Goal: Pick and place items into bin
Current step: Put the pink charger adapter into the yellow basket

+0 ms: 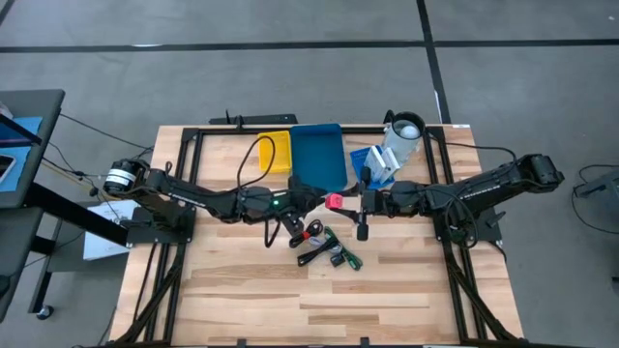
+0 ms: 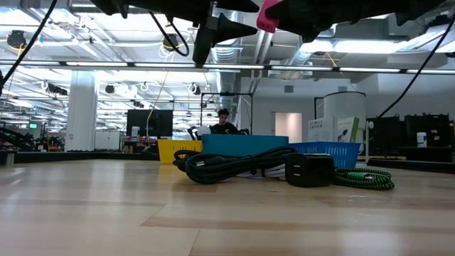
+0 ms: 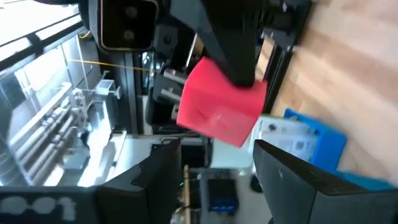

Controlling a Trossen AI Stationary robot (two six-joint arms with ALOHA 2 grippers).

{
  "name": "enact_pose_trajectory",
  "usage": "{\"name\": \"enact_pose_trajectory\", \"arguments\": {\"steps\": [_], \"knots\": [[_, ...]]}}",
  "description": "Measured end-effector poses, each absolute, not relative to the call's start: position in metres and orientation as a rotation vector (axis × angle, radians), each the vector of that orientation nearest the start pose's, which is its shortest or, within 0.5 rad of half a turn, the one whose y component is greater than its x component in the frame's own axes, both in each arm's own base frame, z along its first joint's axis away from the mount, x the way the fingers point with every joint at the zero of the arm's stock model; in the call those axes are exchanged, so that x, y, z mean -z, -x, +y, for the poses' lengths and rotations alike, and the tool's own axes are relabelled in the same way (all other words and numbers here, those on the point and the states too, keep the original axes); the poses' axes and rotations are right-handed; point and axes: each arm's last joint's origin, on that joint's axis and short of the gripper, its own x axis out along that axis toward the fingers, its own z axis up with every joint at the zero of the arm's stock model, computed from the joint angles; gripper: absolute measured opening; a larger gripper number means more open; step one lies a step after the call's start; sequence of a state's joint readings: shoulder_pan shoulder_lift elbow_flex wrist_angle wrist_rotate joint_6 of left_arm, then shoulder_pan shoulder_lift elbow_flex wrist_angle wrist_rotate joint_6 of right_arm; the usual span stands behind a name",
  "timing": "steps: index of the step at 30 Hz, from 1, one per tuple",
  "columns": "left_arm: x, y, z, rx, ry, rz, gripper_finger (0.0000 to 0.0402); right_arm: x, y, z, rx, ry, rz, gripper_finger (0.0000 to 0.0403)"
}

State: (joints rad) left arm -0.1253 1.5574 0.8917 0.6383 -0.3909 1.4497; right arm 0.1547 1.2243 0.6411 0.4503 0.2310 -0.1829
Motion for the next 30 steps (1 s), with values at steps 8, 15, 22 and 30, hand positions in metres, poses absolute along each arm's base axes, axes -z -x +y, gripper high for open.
{"name": "enact_pose_trajectory", "arguments": {"steps": [8,15,22,30], "knots": [[-0.261,-0.339,-0.026,-0.285,-1.023,0.183,0.0194,-0.254,-0.261,0.035,0.045,0.207,0.136,0.0146],[-0.259,-0.34,-0.018,-0.321,-0.658,0.159,0.0194,-0.254,-0.261,0.035,0.04,0.207,0.136,0.0162],[-0.248,-0.339,-0.02,-0.228,-0.462,0.213,0.0194,-0.254,-0.261,0.035,0.039,0.216,0.138,0.0145],[-0.251,-0.34,-0.021,-0.207,-0.392,0.166,0.0194,-0.254,-0.261,0.035,0.038,0.216,0.14,0.0164]]}}
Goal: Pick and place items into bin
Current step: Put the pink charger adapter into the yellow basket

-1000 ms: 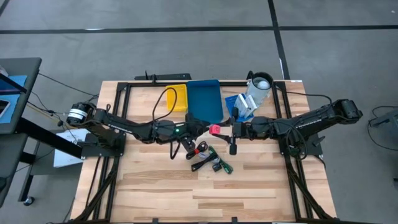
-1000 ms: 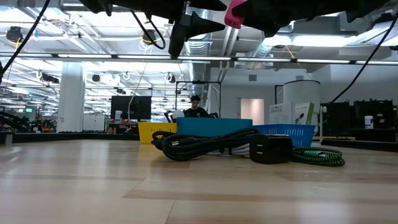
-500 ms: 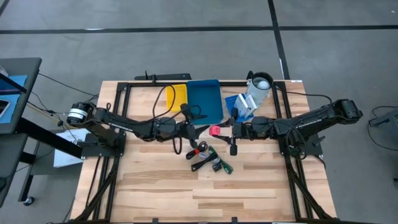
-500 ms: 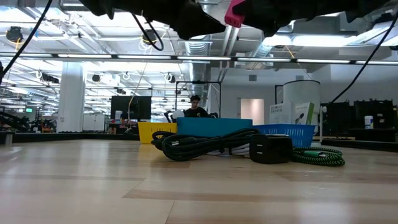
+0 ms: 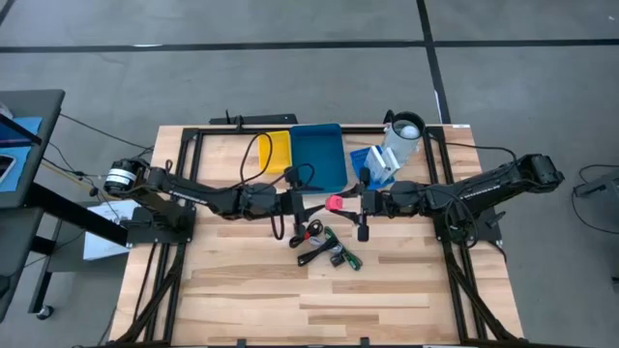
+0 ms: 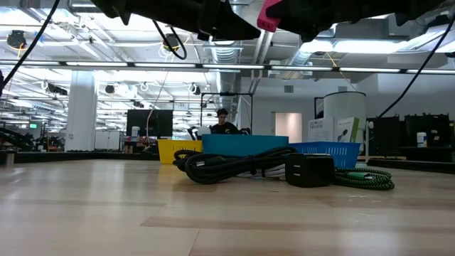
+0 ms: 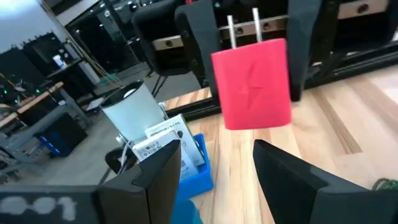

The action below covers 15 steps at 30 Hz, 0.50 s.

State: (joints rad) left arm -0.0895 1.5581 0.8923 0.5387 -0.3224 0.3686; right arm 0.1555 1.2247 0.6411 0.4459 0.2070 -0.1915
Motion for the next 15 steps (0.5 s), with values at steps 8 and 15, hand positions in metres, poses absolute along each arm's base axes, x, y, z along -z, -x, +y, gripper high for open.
{"name": "enact_pose_trajectory", "arguments": {"steps": [8,15], "knots": [[-0.2616,-0.345,-0.0225,-0.179,-0.309,0.154,0.0194,-0.2542,-0.2608,0.0353,0.032,0.216,0.139,0.0145],[-0.2621,-0.3459,-0.0246,-0.108,-0.243,0.152,0.0194,-0.254,-0.2608,0.0354,0.028,0.216,0.14,0.0168]]}}
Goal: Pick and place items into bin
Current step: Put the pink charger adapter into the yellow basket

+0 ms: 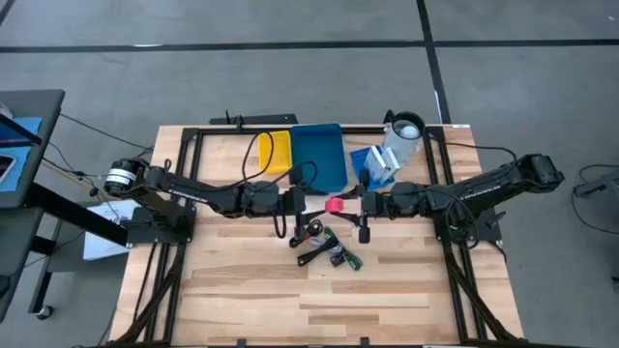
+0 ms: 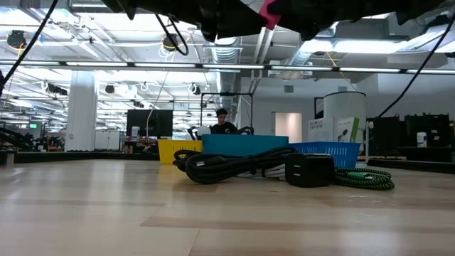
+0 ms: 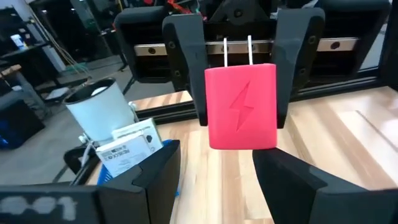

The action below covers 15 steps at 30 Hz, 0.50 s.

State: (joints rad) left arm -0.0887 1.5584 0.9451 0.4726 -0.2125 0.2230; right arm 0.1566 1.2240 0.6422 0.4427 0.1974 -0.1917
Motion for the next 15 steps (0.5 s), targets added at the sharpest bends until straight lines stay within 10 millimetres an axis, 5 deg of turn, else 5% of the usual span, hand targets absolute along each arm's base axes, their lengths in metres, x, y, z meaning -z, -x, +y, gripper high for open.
{"name": "enact_pose_trajectory", "arguments": {"steps": [5,15], "knots": [[-0.2615,-0.346,-0.026,-0.065,-0.217,0.154,0.0194,-0.2539,-0.2608,0.0361,0.003,0.215,0.139,0.0144],[-0.26,-0.3459,-0.0285,0.016,-0.163,0.167,0.0195,-0.2528,-0.2609,0.0357,0.007,0.219,0.147,0.0163]]}}
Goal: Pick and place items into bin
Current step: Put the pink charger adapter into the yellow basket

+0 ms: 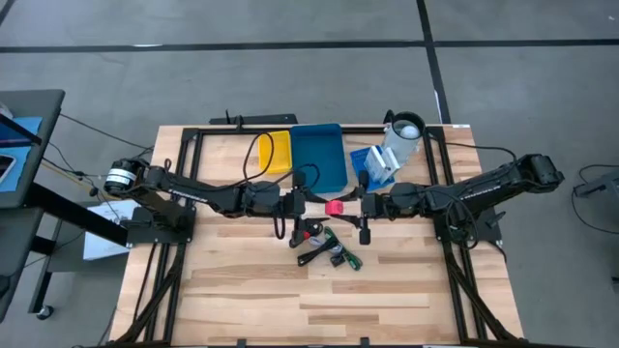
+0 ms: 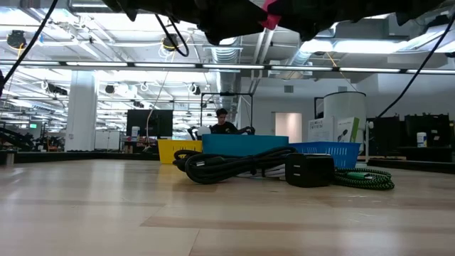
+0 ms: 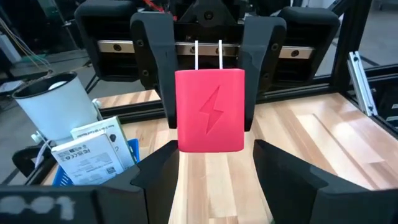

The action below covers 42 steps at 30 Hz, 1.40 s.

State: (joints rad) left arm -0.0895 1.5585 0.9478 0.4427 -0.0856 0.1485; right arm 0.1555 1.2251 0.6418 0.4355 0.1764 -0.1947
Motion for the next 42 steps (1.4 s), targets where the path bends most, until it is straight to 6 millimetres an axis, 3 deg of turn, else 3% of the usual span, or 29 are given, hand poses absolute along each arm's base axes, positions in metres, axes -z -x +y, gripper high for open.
{"name": "enact_pose_trajectory", "arguments": {"steps": [5,15,23,29,37,42], "knots": [[-0.26,-0.346,-0.029,0.014,-0.155,0.163,0.0195,-0.253,-0.261,0.036,0.004,0.218,0.147,0.0144],[-0.264,-0.346,-0.029,0.011,-0.194,0.121,0.0195,-0.253,-0.261,0.036,-0.007,0.215,0.144,0.0161],[-0.266,-0.347,-0.029,0.01,-0.212,0.105,0.0195,-0.254,-0.261,0.036,-0.007,0.217,0.141,0.0144],[-0.267,-0.347,-0.029,0.009,-0.215,0.092,0.0195,-0.254,-0.261,0.036,-0.008,0.216,0.137,0.0162],[-0.269,-0.347,-0.029,0.005,-0.213,0.065,0.0194,-0.255,-0.261,0.036,-0.009,0.214,0.131,0.0144],[-0.271,-0.347,-0.029,0.002,-0.207,0.047,0.0194,-0.255,-0.261,0.036,-0.009,0.212,0.127,0.0161]]}}
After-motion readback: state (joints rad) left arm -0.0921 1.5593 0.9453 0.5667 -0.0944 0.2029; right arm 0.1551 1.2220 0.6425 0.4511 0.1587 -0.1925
